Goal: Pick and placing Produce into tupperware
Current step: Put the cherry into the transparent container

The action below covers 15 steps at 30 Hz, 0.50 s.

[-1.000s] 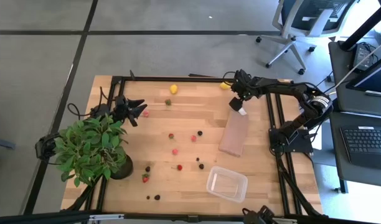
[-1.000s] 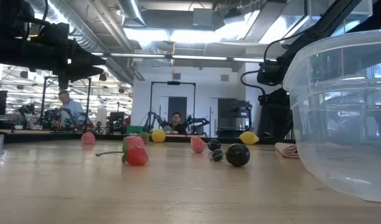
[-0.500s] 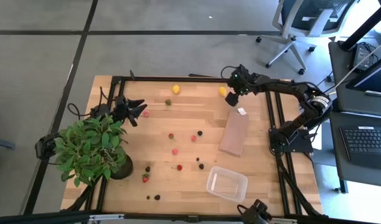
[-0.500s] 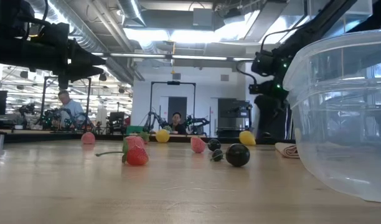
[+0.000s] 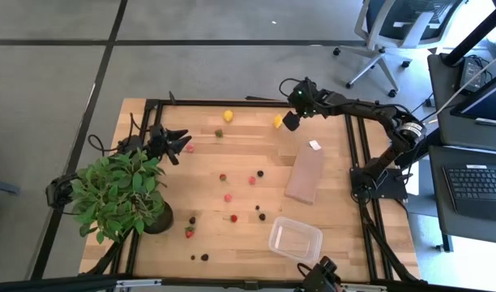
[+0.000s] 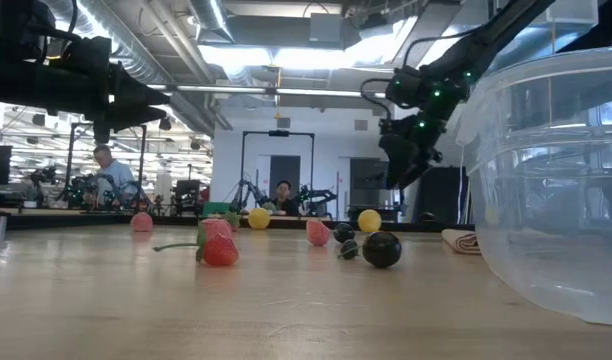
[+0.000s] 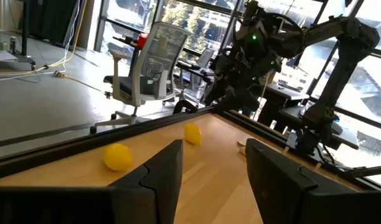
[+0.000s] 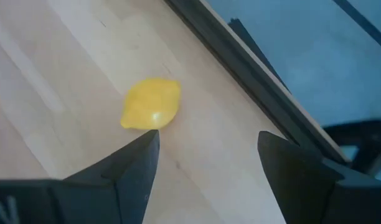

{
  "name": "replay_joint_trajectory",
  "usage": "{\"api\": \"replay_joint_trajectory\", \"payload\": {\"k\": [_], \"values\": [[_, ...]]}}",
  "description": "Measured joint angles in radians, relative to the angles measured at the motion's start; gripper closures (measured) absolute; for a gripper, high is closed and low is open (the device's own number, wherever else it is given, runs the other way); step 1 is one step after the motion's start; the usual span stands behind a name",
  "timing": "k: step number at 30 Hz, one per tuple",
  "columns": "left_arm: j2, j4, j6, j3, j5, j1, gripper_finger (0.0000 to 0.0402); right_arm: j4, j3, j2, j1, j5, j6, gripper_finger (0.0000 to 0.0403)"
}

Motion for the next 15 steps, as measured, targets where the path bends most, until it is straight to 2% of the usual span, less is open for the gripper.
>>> {"api": "replay_joint_trajectory", "payload": {"k": [15], "values": [[0.000, 0.000, 0.000, 0.000, 0.000, 0.000, 0.0237, -0.004, 0.173, 0.193, 0.061, 0.001, 0.112, 0.0128]]}}
